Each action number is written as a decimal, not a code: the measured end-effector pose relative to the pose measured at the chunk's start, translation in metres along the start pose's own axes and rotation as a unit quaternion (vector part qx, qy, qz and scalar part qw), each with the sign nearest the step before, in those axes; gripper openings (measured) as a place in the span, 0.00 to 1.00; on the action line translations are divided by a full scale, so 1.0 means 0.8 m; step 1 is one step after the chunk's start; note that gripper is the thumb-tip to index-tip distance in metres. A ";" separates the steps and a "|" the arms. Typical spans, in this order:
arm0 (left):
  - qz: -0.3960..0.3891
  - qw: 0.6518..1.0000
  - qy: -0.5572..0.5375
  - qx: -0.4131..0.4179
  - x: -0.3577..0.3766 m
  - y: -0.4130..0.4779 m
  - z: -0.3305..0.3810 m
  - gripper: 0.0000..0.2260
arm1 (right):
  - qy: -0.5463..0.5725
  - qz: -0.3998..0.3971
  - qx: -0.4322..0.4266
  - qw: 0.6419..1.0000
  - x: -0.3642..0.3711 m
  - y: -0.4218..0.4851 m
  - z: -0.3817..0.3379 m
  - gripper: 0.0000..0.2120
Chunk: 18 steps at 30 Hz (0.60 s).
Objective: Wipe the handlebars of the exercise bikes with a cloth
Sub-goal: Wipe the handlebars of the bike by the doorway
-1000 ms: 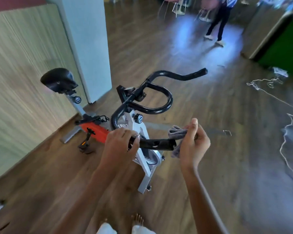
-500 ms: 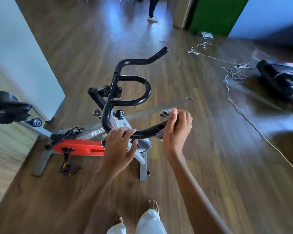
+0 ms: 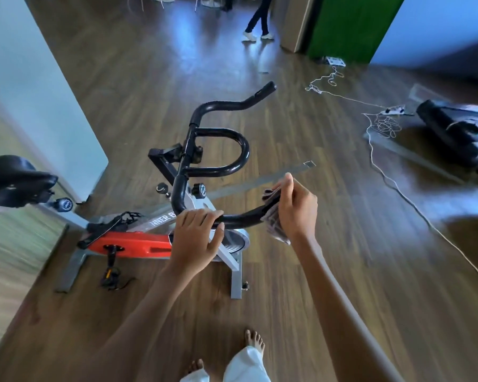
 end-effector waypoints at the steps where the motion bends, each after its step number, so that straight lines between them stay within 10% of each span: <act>1: 0.005 1.000 -0.001 0.002 -0.001 0.000 0.000 0.14 | -0.086 -0.015 0.044 0.995 0.005 0.002 0.004 0.25; 4: 0.018 1.000 -0.008 0.005 -0.003 -0.001 0.002 0.14 | -0.290 0.036 -0.069 0.954 0.004 -0.009 -0.032 0.22; 8: 0.010 1.000 -0.023 -0.002 0.003 -0.003 -0.001 0.15 | -0.201 0.061 -0.334 0.919 0.008 -0.047 -0.045 0.22; 14: 0.033 0.999 -0.032 0.020 -0.004 -0.001 0.000 0.13 | -0.193 -0.004 -0.005 0.981 0.007 0.008 -0.019 0.26; 18: 0.038 0.998 -0.032 0.035 -0.004 -0.004 0.003 0.12 | -0.373 0.034 -0.261 0.890 0.026 -0.020 -0.071 0.23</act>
Point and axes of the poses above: each hand's wrist, its own y-axis towards the middle knuckle, its own x-axis out of the palm, z = x × y, the point moved 10 cm from there along y, towards the middle knuckle, and after that the axes turned 7 degrees about y, right-handed, at the moved point
